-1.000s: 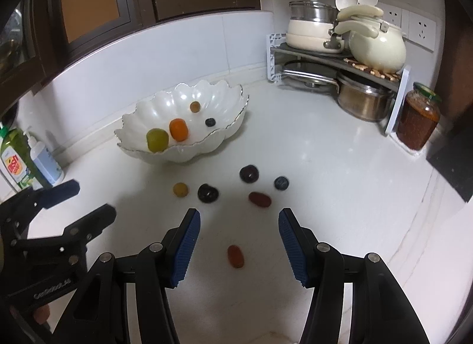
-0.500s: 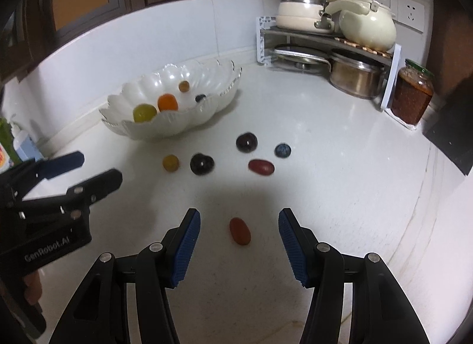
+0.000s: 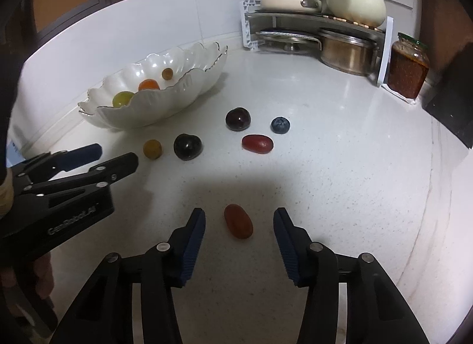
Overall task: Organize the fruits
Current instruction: 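Grasp the small yellow-brown fruit with the left gripper while the right gripper grasps the red oval date, then carry the yellow-brown fruit and red date with both grippers over the white bowl, then open both grippers to drop the yellow-brown fruit and red date into the bowl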
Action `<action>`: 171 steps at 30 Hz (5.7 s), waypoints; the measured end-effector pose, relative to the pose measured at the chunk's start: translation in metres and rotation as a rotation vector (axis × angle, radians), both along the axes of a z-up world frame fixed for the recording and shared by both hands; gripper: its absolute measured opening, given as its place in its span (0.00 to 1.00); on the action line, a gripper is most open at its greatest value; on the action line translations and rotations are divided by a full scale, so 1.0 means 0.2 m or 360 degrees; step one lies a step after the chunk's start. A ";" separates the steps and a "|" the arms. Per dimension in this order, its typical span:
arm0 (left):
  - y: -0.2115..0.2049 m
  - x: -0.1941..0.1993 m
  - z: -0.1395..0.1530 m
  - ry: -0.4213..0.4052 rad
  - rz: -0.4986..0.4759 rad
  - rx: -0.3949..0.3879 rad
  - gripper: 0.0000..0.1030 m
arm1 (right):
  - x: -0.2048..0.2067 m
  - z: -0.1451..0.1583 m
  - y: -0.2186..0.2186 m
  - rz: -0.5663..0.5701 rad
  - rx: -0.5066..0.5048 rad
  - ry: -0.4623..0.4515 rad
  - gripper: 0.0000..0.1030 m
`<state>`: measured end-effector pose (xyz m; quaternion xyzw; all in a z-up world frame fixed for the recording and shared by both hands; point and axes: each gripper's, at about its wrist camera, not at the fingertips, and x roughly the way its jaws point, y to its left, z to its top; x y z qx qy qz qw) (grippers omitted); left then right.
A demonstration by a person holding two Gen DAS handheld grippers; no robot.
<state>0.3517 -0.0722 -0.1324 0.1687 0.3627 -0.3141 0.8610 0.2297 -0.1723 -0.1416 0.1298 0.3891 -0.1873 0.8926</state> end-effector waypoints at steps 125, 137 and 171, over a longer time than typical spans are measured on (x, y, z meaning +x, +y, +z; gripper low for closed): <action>0.13 0.36 0.81 -0.0288 0.0568 -0.0205 0.23 | 0.74 0.86 -0.10 0.0581 -0.0079 -0.0390 0.20; 0.03 0.64 0.77 -0.0147 0.0550 -0.0118 0.23 | 1.02 0.80 -0.16 0.0599 -0.0028 -0.0190 0.20; -0.19 1.12 0.29 0.0384 0.0564 0.0223 0.23 | 1.46 0.38 -0.28 0.0617 0.0144 0.0400 0.20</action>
